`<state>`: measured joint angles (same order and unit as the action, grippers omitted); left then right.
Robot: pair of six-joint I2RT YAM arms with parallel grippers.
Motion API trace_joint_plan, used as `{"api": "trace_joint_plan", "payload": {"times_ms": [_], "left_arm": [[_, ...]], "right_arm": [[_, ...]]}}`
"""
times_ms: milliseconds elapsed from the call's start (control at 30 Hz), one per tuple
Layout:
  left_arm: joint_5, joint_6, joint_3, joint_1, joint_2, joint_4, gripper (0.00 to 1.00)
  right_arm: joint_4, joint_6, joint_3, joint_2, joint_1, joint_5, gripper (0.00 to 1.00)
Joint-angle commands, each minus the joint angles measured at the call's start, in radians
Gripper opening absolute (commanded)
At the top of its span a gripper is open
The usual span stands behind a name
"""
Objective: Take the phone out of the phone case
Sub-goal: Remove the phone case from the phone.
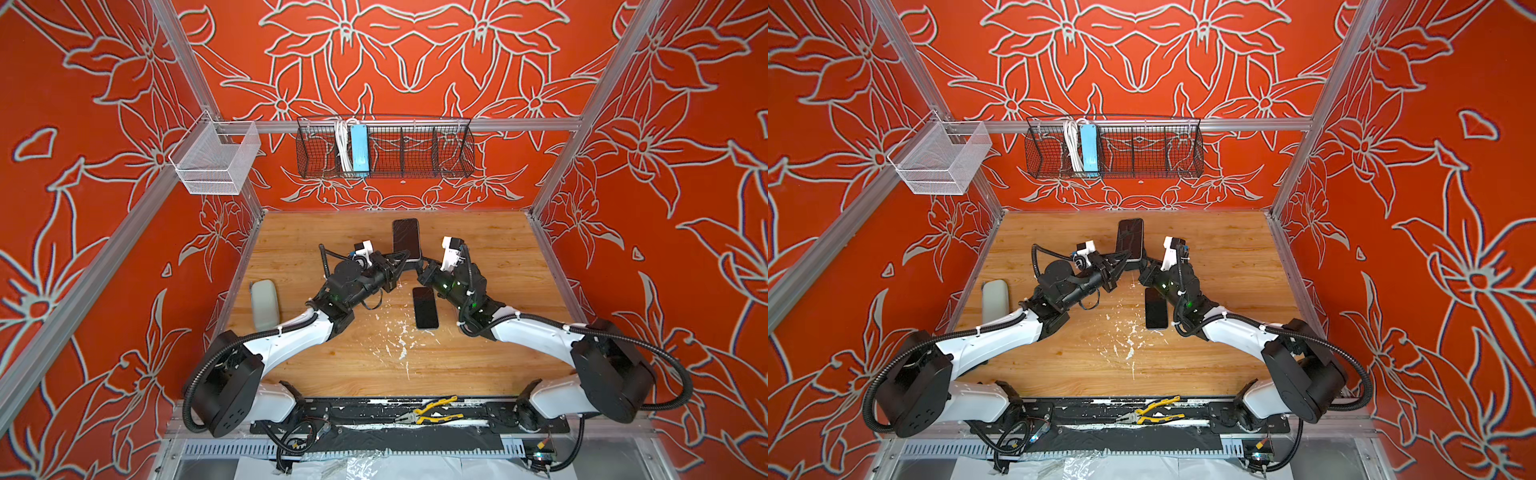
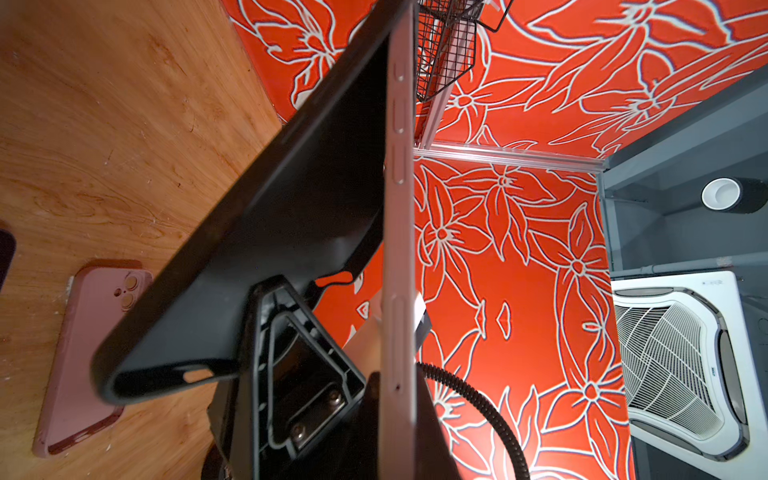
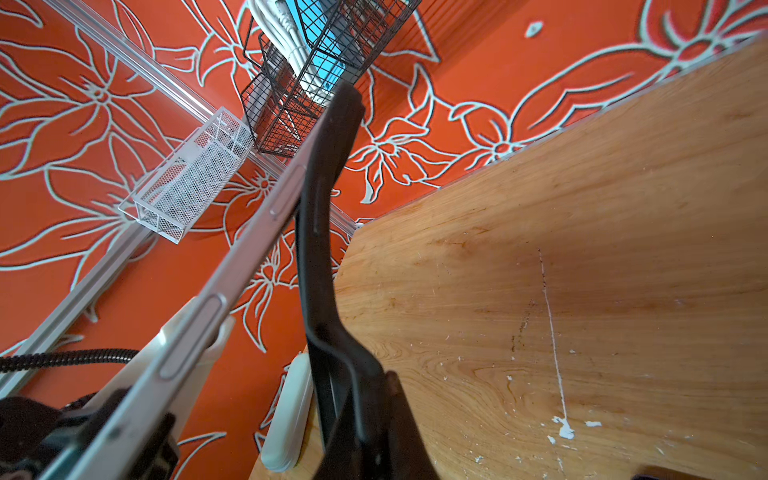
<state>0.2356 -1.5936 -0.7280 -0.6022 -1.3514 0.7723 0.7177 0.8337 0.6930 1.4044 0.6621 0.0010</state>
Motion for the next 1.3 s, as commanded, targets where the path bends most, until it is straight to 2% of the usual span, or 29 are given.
{"api": "trace_joint_plan", "payload": {"times_ms": [0, 100, 500, 800, 1267], "left_arm": [[0.082, 0.043, -0.019, -0.011, 0.056, 0.094, 0.00], [0.086, 0.052, -0.024, -0.010, 0.051, 0.101, 0.00], [0.093, 0.062, -0.037, -0.002, 0.056, 0.106, 0.00], [0.113, 0.050, -0.067, -0.002, 0.083, 0.087, 0.00], [0.076, 0.097, -0.008, -0.002, 0.184, -0.001, 0.00]], "right_arm": [[-0.089, -0.055, -0.003, -0.038, -0.024, 0.097, 0.04], [-0.146, -0.069, 0.009, -0.055, -0.026, 0.114, 0.04], [-0.173, -0.105, -0.006, -0.072, -0.048, 0.129, 0.04], [-0.124, -0.089, -0.035, -0.043, -0.072, 0.136, 0.04], [-0.090, -0.025, -0.038, -0.009, -0.114, 0.125, 0.04]]}}
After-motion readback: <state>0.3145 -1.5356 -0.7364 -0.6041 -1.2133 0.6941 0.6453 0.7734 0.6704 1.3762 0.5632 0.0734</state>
